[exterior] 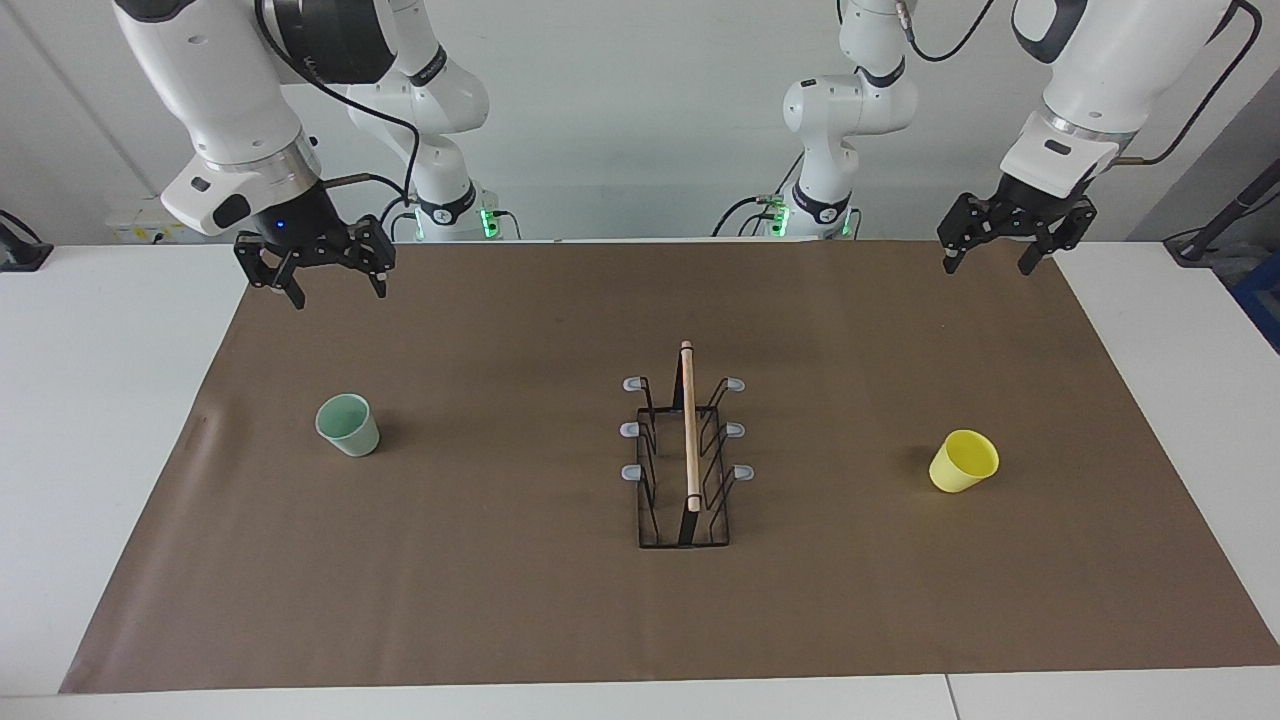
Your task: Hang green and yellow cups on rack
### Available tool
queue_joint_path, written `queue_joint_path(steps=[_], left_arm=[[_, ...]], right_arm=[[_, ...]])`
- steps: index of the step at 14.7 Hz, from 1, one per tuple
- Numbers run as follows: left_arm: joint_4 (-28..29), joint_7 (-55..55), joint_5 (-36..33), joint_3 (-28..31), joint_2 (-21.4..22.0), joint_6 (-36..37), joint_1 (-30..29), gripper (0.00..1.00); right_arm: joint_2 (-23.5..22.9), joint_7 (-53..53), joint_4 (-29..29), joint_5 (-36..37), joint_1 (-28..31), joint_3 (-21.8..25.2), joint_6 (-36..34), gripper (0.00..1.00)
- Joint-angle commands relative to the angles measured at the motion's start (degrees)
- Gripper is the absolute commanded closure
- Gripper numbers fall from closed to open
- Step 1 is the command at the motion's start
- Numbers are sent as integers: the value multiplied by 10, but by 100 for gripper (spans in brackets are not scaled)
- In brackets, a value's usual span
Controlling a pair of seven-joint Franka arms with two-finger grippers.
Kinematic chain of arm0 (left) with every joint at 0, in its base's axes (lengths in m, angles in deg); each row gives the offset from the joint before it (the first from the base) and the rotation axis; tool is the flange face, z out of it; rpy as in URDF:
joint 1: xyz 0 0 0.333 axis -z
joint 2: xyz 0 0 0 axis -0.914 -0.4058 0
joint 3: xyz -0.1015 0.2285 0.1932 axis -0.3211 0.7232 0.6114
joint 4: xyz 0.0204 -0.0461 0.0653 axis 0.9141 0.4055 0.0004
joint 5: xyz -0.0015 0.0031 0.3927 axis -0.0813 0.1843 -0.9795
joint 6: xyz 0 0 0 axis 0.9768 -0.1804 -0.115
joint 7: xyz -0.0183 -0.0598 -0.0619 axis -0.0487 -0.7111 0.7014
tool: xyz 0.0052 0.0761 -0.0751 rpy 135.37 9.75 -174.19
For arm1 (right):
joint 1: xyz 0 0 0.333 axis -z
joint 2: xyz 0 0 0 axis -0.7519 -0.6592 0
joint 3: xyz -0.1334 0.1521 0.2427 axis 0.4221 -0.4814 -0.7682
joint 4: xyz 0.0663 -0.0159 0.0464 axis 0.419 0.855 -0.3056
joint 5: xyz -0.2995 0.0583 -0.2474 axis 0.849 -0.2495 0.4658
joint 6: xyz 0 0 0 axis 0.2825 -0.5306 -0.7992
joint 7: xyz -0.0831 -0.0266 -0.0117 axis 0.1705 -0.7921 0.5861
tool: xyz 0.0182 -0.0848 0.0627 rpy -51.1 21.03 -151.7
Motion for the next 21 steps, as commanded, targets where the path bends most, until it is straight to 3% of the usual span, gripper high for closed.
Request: queue_joint_path(steps=[1, 12, 18, 21], left_arm=[[11, -2, 5, -1, 12, -2, 0, 0], [18, 5, 5, 0, 15, -2, 1, 0], [47, 9, 5, 1, 12, -58, -5, 0], [77, 93, 5, 0, -9, -118, -7, 0]], right_arm=[[-9, 0, -13, -1, 10, -8, -3, 0], [-10, -3, -13, -1, 11, -8, 2, 0], [-4, 0, 16, 10, 7, -6, 27, 0], [-3, -2, 54, 22, 7, -7, 72, 0]])
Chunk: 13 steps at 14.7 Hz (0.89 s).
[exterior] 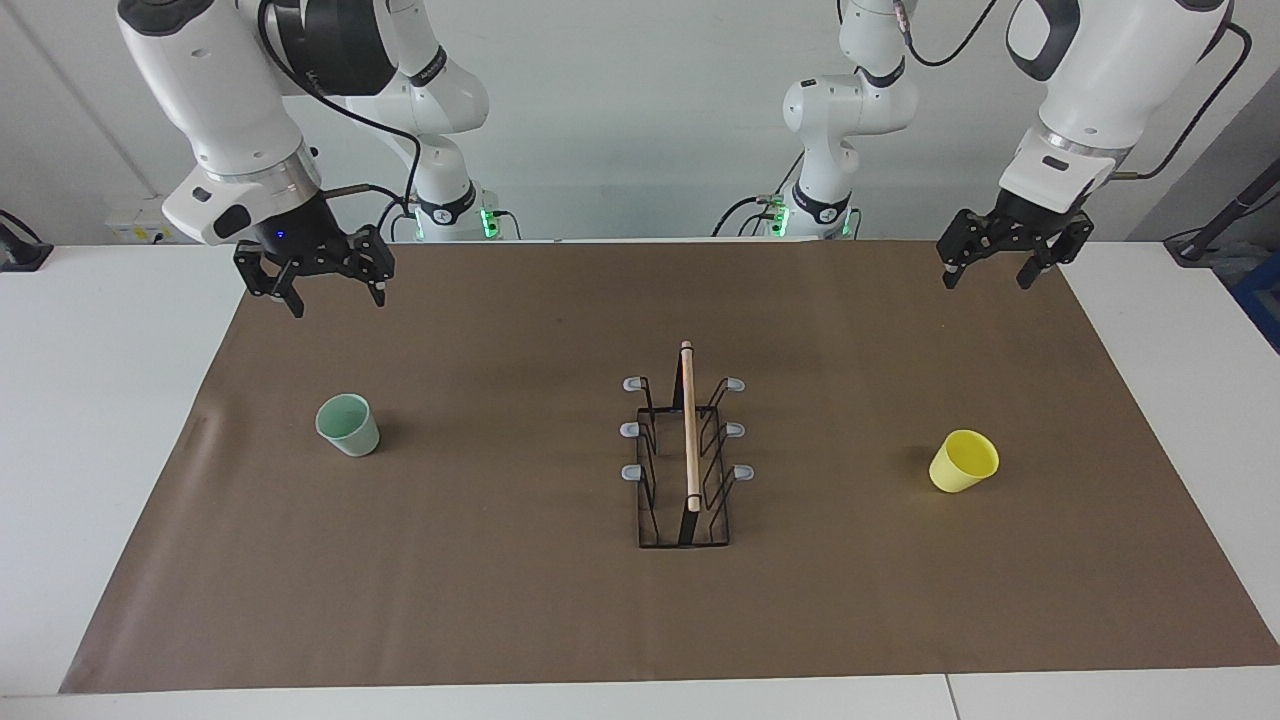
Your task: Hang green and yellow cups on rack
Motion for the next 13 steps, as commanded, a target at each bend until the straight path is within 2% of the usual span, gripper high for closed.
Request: queue_joint_path(steps=[1, 4, 7, 10, 13], left_arm=[[26, 67, 5, -1, -21, -49, -7, 0], [28, 144, 2, 0, -49, -94, -10, 0], [42, 283, 22, -1, -74, -143, -40, 0], [64, 328, 97, 0, -72, -147, -68, 0], [113, 330, 203, 2, -59, -153, -104, 0]], right_arm=[[0, -2, 40, 12, 5, -7, 50, 0], [-5, -3, 83, 12, 5, -7, 106, 0], [-47, -39, 82, 46, 6, -7, 136, 0], [-81, -141, 83, 105, 3, -7, 166, 0], [-85, -208, 91, 154, -2, -8, 167, 0]])
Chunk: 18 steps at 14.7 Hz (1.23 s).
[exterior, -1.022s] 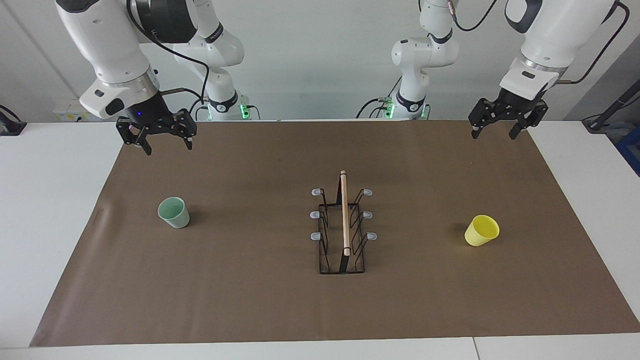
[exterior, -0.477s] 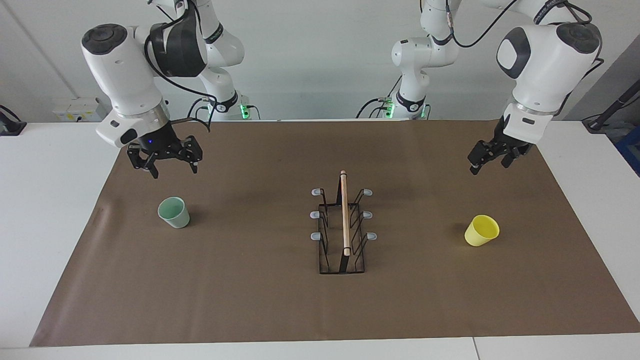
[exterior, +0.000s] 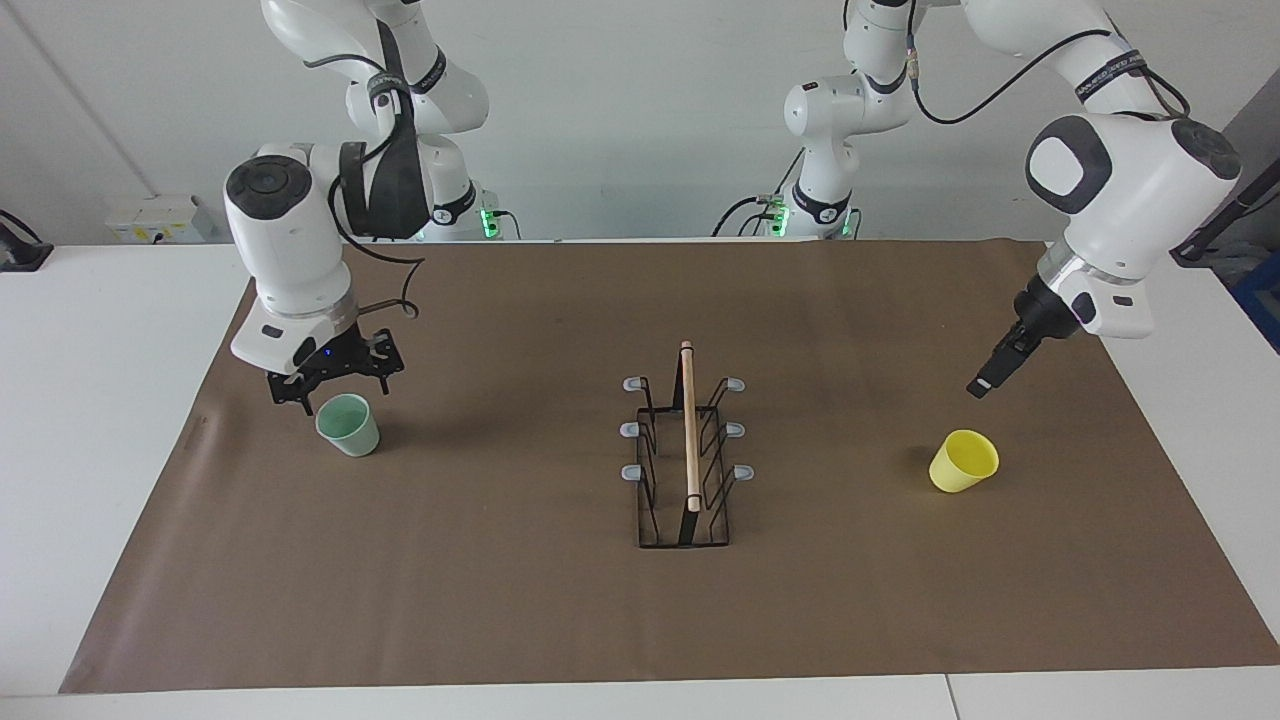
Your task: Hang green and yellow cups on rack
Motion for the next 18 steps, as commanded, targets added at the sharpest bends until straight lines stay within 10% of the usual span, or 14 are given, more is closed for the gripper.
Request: queue_joint_path(steps=[1, 5, 8, 18], left_arm=[[86, 16, 98, -3, 40, -40, -45, 0], [140, 120, 184, -4, 49, -65, -90, 0], [134, 237, 270, -4, 8, -69, -116, 0], [144, 277, 535, -8, -96, -64, -211, 0]], right_arm=[[6, -70, 9, 54, -2, -6, 2, 0], [9, -135, 6, 96, -26, -6, -38, 0], [13, -420, 11, 195, -37, -6, -24, 0], [-1, -461, 96, 407, -98, -7, 61, 0]])
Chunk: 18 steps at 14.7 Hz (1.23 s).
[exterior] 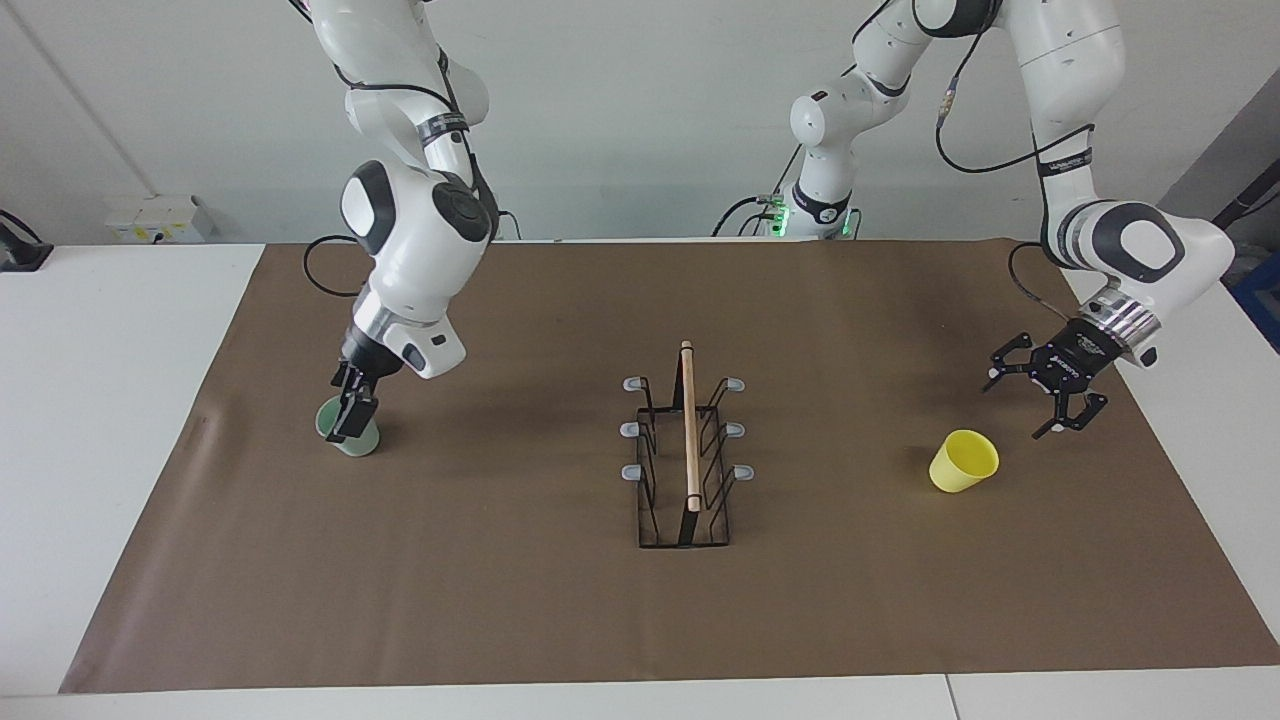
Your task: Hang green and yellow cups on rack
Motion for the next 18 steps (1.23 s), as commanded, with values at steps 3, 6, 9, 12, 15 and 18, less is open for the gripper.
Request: queue_joint_path(steps=[3, 6, 9, 12, 15, 18], left_arm=[[53, -148, 135, -8, -2, 8, -8, 0], [48, -207, 177, -8, -42, 47, -11, 0], [49, -236, 212, -8, -53, 50, -6, 0], [47, -260, 220, -7, -58, 51, -4, 0], [46, -292, 252, -6, -75, 49, -3, 0], [38, -294, 261, -6, -88, 44, 1, 0]], right_arm=[[-19, 34, 53, 59, -18, -1, 35, 0], [-65, 114, 64, 116, -57, -1, 16, 0], [-89, 179, 72, 117, -62, -1, 11, 0], [-88, 192, 87, 119, -32, -1, 20, 0], [-81, 279, 130, 171, -8, -1, 49, 0], [-80, 291, 141, 182, 6, -1, 65, 0]])
